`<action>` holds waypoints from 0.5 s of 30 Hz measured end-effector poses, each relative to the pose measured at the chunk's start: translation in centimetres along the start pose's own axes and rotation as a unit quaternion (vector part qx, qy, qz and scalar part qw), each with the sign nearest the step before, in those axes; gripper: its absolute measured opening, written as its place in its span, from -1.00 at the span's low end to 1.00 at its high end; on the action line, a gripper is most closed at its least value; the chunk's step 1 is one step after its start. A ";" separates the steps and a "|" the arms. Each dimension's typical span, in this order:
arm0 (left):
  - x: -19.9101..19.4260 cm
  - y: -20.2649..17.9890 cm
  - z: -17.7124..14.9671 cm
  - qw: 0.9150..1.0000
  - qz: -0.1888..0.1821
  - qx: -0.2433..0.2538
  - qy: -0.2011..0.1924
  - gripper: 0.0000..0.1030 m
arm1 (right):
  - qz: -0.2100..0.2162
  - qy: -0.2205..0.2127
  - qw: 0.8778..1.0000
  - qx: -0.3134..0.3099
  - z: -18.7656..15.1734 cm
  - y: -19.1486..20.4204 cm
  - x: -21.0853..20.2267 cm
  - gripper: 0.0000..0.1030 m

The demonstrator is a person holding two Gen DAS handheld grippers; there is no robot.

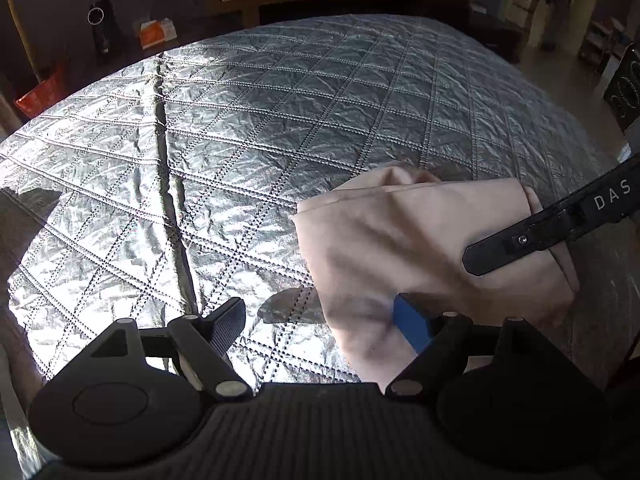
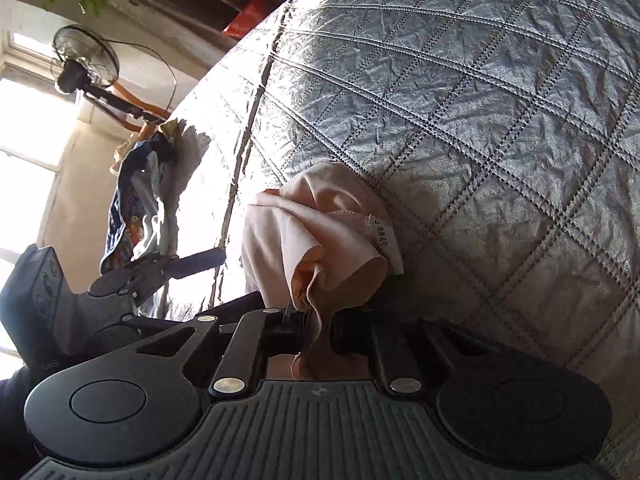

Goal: Fold clothes

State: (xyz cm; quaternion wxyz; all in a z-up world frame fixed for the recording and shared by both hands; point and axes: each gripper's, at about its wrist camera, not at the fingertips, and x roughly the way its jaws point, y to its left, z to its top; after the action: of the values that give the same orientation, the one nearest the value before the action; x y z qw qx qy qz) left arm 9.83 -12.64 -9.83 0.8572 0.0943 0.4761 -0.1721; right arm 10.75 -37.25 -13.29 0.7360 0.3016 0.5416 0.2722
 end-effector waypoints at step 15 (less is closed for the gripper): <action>-0.3 1.7 0.5 0.999 0.022 -0.035 -0.010 0.18 | 0.118 -0.353 0.907 0.198 1.8 -6.1 -12.9 -0.74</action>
State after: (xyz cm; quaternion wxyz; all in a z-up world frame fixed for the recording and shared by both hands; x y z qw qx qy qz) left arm 10.78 -11.15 -9.32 0.8682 0.0729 0.4713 -0.1372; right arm 9.54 -50.98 -9.18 0.7666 0.5792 0.2501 0.1197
